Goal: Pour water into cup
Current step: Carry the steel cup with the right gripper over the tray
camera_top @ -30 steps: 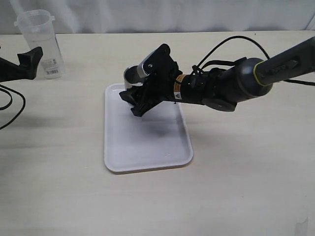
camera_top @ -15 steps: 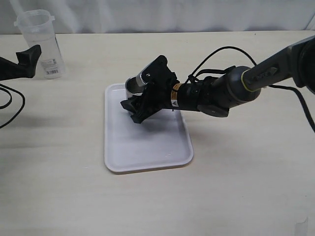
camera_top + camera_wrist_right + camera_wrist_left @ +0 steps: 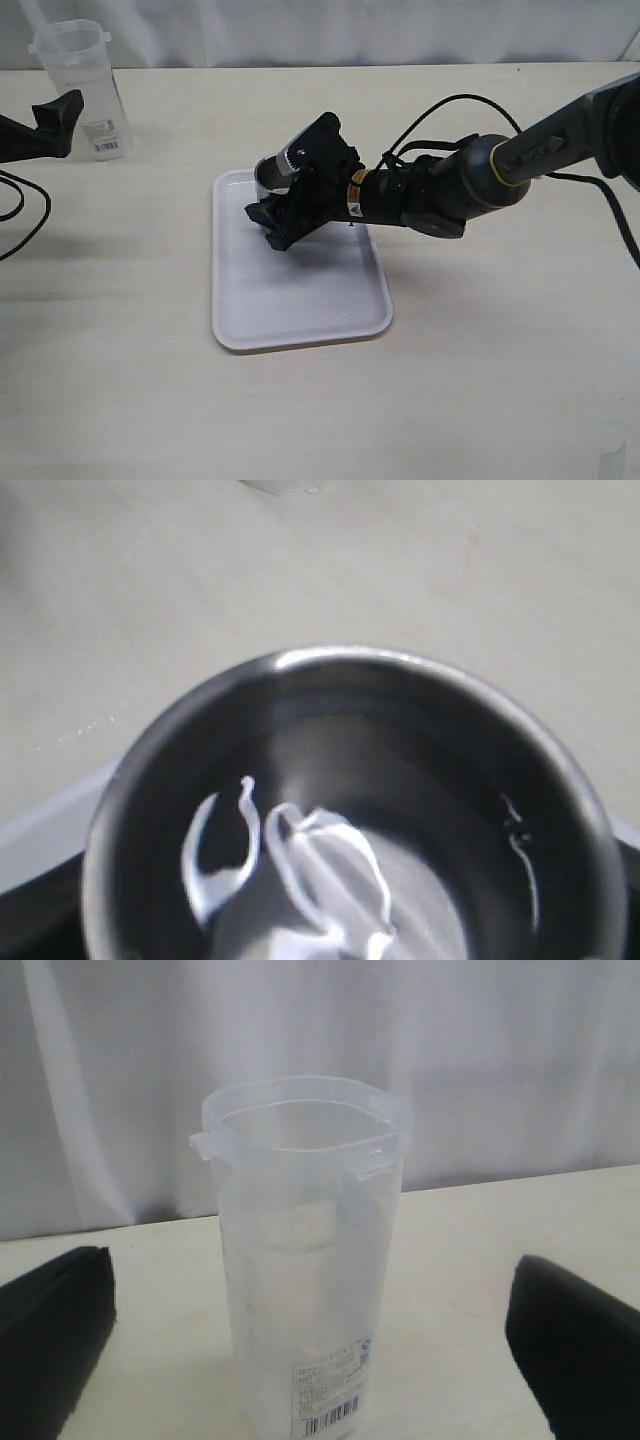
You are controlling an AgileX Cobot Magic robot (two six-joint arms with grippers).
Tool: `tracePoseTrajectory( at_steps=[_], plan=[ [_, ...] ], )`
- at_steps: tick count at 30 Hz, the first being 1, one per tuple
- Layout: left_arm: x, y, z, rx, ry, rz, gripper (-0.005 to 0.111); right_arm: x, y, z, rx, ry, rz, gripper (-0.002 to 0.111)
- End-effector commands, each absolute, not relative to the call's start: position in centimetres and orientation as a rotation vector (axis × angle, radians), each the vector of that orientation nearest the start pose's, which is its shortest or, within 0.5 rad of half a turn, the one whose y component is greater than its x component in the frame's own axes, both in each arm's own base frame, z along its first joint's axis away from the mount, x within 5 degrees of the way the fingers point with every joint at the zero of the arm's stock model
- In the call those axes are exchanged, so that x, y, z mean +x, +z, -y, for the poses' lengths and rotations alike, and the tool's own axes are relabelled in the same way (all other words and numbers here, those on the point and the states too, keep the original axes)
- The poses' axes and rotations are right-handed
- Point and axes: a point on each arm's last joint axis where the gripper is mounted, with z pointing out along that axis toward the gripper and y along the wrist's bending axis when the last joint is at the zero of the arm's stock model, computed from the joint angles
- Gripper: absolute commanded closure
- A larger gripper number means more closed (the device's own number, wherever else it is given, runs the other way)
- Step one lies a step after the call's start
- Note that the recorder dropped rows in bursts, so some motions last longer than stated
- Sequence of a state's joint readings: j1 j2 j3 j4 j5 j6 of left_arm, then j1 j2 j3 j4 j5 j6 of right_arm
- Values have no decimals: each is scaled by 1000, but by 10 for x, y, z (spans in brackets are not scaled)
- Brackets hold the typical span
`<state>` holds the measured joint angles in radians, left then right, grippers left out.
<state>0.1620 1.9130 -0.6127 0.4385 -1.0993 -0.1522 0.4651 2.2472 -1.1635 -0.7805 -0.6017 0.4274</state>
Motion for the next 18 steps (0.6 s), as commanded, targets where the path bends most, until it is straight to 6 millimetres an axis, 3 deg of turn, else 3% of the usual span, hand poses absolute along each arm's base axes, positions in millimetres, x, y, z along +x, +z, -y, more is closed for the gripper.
tracePoseTrajectory(
  at_steps=[1,3,5,11,18],
  plan=[
    [323,139,-19,185,-167,-1691,2,373,85,-229,-960,574,-1832,39],
    [323,139,-19,185,-167,-1691,2,373,85,-229,-953,575,-1834,21],
    [323,139,-19,185,-167,-1691,2,374,85,-228,-930,569,-1849,13],
    [323,139,-19,185,-167,-1691,2,374,87,-228,-929,567,-1844,12],
    [323,139,-19,185,-167,-1691,2,376,105,-228,-922,557,-1809,12]
  ],
)
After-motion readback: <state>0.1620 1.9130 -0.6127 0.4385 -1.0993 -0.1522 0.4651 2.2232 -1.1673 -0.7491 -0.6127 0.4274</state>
